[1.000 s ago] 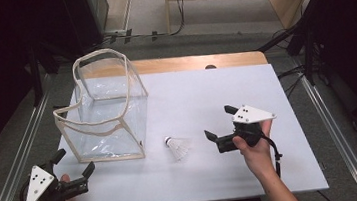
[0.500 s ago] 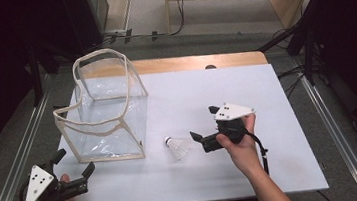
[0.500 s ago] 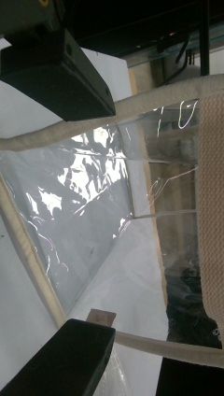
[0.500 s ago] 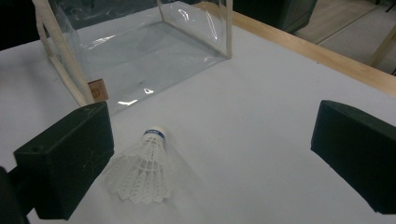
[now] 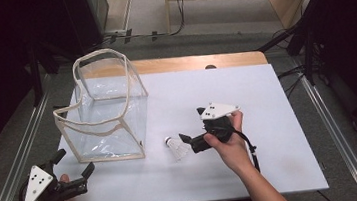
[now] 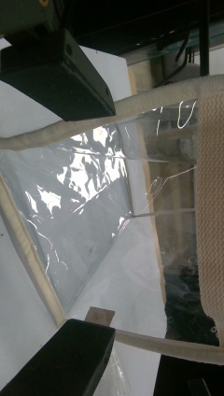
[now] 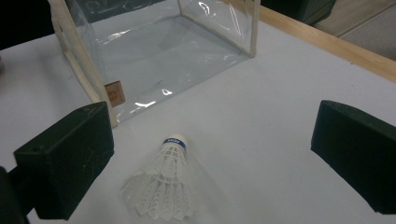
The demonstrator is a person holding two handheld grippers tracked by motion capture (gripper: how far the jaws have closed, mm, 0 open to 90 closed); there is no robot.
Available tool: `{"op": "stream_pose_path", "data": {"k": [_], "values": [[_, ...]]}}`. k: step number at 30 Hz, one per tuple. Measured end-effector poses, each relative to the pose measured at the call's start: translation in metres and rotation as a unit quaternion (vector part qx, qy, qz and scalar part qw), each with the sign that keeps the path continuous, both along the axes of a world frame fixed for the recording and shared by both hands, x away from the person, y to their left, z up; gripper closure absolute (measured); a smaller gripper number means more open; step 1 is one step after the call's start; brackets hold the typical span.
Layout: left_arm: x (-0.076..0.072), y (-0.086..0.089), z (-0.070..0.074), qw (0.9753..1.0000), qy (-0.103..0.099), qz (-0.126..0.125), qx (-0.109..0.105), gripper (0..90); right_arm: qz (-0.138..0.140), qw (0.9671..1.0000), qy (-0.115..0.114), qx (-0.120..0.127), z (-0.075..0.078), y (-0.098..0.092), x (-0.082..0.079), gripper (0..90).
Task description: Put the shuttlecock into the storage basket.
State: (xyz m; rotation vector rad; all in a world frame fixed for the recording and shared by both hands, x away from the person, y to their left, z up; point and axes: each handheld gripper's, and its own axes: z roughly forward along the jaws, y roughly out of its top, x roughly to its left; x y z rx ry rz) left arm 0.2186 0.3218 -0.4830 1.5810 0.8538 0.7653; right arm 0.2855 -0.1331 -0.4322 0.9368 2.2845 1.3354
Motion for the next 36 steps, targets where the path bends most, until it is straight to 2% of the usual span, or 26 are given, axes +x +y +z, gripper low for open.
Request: {"op": "stream_pose_path", "data": {"k": [8, 15, 16, 24, 30, 36], "values": [[0.000, 0.001, 0.000, 1.0000, -0.001, -0.003, 0.000, 0.0, 0.014, 0.9998, 0.015, -0.006, 0.001, 0.011, 0.008, 0.0], [0.000, 0.000, 0.000, 1.0000, -0.001, -0.003, -0.001, 0.0, 0.023, 0.9990, 0.031, -0.024, 0.000, 0.023, 0.013, 0.0], [0.000, 0.000, 0.000, 1.0000, -0.001, -0.003, 0.000, 0.0, 0.027, 0.9982, 0.041, -0.033, -0.001, 0.028, 0.016, 0.0], [0.000, 0.001, 0.000, 1.0000, 0.000, -0.003, -0.001, 0.0, 0.039, 0.9957, 0.066, -0.051, -0.006, 0.041, 0.024, 0.0], [0.000, 0.001, 0.000, 1.0000, 0.001, -0.002, -0.001, 0.0, 0.032, 0.9942, 0.084, -0.059, -0.010, 0.048, 0.027, 0.0], [0.000, 0.001, 0.000, 1.0000, 0.000, -0.002, -0.004, 0.0, 0.029, 0.9902, 0.111, -0.079, -0.013, 0.056, 0.032, 0.0]]}}
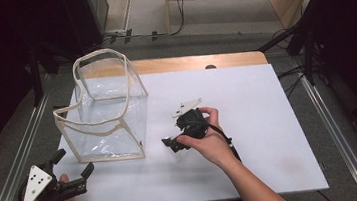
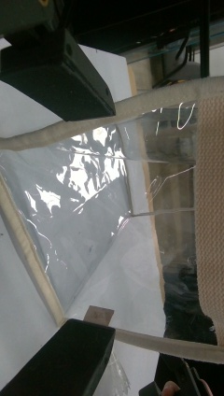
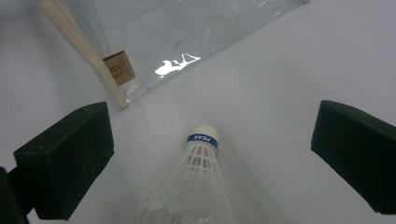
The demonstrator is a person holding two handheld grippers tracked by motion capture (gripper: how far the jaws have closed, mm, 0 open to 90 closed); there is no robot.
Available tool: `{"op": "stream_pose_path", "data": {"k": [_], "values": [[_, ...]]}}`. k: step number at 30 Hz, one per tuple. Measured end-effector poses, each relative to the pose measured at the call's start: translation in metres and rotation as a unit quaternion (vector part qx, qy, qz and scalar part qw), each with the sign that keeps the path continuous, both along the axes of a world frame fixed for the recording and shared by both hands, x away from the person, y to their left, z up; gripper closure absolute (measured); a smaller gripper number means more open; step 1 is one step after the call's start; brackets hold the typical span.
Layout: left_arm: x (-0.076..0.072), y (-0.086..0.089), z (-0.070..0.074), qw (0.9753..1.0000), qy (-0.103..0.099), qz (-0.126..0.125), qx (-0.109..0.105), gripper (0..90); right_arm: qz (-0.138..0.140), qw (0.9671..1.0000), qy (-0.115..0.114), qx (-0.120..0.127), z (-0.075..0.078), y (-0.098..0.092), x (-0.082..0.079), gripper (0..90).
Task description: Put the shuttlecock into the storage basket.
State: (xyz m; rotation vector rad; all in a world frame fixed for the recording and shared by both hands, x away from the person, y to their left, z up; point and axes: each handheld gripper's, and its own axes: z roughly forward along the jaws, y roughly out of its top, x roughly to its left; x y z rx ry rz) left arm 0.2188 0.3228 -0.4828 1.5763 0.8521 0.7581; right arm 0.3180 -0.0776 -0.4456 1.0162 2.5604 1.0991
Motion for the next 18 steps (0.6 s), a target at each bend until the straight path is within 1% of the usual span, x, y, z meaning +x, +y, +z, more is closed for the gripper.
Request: {"op": "stream_pose_path", "data": {"k": [4, 6, 7, 8, 10, 11, 12, 13, 14, 15, 16, 17, 18], "values": [[0.000, 0.000, 0.000, 1.0000, 0.000, 0.000, 0.000, 0.0, 0.000, 0.9999, 0.014, -0.007, -0.003, 0.005, 0.002, 0.0], [0.000, 0.000, 0.000, 1.0000, 0.000, 0.000, 0.000, 0.0, 0.001, 0.9997, 0.019, -0.017, -0.004, 0.008, 0.002, 0.0], [0.000, 0.000, 0.000, 1.0000, 0.000, 0.000, 0.000, 0.0, 0.000, 0.9994, 0.024, -0.026, -0.005, 0.010, 0.003, 1.9], [0.000, 0.000, 0.000, 1.0000, 0.000, 0.000, 0.000, 0.0, -0.006, 0.9993, 0.024, -0.029, -0.006, 0.011, 0.003, 6.0], [0.000, 0.000, 0.000, 1.0000, 0.000, 0.000, 0.000, 0.0, -0.011, 0.9992, 0.025, -0.028, -0.007, 0.012, 0.003, 7.3], [0.000, 0.000, 0.000, 1.0000, 0.000, 0.000, 0.000, 0.0, -0.016, 0.9989, 0.032, -0.030, -0.009, 0.014, 0.004, 11.6], [0.000, 0.000, 0.000, 1.0000, 0.000, 0.000, 0.000, 0.0, -0.016, 0.9989, 0.032, -0.030, -0.009, 0.014, 0.004, 11.6], [0.000, 0.001, 0.000, 1.0000, 0.000, 0.000, 0.000, 0.0, -0.016, 0.9986, 0.040, -0.031, -0.010, 0.015, 0.005, 13.9], [0.000, 0.001, 0.000, 1.0000, 0.001, 0.000, 0.000, 0.0, -0.016, 0.9986, 0.040, -0.031, -0.010, 0.015, 0.005, 13.9], [0.000, 0.001, 0.000, 1.0000, 0.000, 0.000, 0.000, 0.0, -0.017, 0.9984, 0.043, -0.034, -0.012, 0.016, 0.006, 18.6], [0.000, 0.001, 0.000, 1.0000, 0.000, 0.000, 0.000, 0.0, -0.017, 0.9984, 0.043, -0.034, -0.012, 0.016, 0.006, 18.6], [0.000, 0.001, 0.000, 1.0000, 0.000, 0.000, 0.000, 0.0, -0.019, 0.9978, 0.056, -0.030, -0.013, 0.016, 0.007, 23.8], [0.000, 0.001, 0.000, 1.0000, 0.000, 0.000, 0.000, 0.0, -0.019, 0.9978, 0.056, -0.030, -0.013, 0.016, 0.007, 23.8]]}}
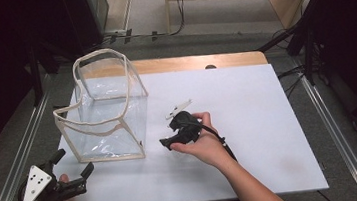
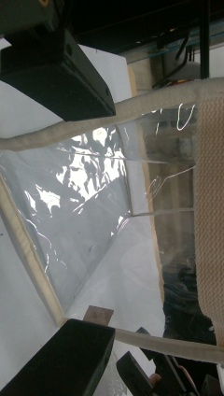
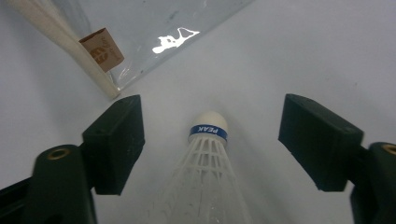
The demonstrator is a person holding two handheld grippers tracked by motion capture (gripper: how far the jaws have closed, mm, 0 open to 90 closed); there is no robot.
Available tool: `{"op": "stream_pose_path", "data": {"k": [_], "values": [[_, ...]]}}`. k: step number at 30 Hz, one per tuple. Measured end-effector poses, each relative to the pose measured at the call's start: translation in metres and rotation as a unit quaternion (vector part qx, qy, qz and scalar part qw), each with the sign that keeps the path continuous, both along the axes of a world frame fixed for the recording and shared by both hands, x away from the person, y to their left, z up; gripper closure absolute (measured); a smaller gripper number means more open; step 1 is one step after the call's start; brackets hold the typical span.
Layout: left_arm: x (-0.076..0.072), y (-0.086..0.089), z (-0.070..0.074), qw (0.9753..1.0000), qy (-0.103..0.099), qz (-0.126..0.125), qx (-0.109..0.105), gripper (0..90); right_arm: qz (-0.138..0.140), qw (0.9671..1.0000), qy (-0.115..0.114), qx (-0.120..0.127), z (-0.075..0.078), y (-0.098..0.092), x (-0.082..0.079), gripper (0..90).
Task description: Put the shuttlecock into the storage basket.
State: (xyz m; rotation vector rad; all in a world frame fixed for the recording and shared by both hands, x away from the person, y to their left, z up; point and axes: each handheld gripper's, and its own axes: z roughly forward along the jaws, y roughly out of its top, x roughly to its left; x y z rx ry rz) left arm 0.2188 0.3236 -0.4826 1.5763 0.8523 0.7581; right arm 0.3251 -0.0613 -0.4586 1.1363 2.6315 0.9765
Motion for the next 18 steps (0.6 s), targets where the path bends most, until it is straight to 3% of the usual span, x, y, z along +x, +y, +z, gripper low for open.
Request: {"op": "stream_pose_path", "data": {"k": [5, 18], "values": [[0.000, 0.000, 0.000, 1.0000, 0.000, 0.000, 0.000, 0.0, -0.015, 0.9997, 0.018, -0.011, -0.004, 0.000, 0.004, 33.7], [0.000, 0.000, 0.000, 1.0000, 0.000, 0.002, 0.000, 0.0, -0.011, 0.9990, 0.039, -0.021, -0.014, 0.009, 0.007, 42.2]]}}
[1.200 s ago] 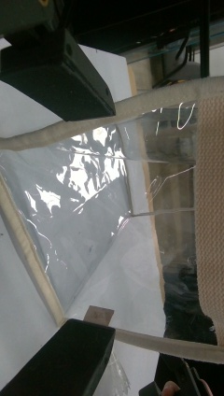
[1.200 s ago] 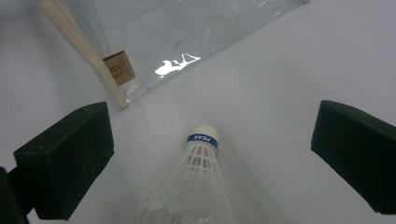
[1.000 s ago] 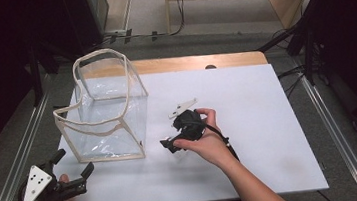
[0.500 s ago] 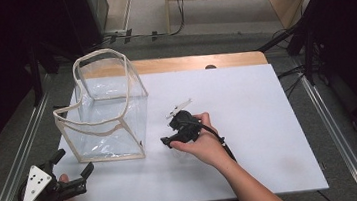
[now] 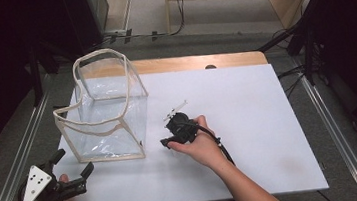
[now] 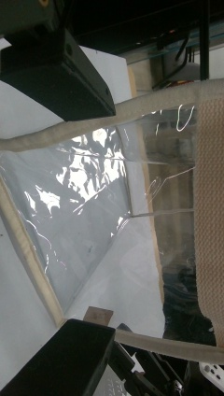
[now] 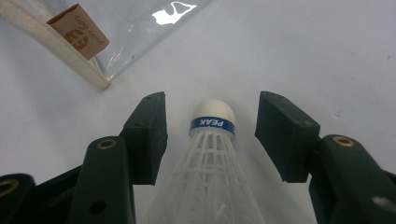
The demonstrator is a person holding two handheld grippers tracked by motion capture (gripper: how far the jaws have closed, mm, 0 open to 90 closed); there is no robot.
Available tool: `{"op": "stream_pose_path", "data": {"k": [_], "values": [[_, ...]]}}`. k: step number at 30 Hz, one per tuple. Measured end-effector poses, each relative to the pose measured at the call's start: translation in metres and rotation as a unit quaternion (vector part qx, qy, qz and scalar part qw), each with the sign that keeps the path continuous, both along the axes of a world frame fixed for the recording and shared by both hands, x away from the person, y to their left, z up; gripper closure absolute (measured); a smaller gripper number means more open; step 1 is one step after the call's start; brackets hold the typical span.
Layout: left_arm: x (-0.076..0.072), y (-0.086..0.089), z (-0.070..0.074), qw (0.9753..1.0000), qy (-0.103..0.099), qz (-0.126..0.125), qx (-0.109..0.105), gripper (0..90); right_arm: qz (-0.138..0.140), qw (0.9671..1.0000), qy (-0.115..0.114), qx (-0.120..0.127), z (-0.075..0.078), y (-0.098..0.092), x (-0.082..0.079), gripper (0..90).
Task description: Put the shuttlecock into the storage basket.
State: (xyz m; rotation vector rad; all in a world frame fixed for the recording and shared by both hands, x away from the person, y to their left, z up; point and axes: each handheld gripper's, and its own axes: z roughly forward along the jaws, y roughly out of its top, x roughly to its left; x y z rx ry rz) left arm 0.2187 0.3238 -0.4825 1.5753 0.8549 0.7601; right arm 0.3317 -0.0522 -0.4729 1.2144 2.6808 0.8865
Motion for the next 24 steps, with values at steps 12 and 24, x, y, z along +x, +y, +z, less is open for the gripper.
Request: {"op": "stream_pose_path", "data": {"k": [12, 24], "values": [[0.000, 0.000, 0.000, 1.0000, 0.000, 0.000, 0.000, 0.0, 0.002, 0.9995, 0.024, -0.018, -0.008, 0.006, 0.001, 49.6], [0.000, 0.000, 0.000, 1.0000, 0.000, 0.000, 0.001, 0.0, 0.002, 0.9998, 0.019, -0.010, -0.008, -0.001, -0.001, 62.6]]}}
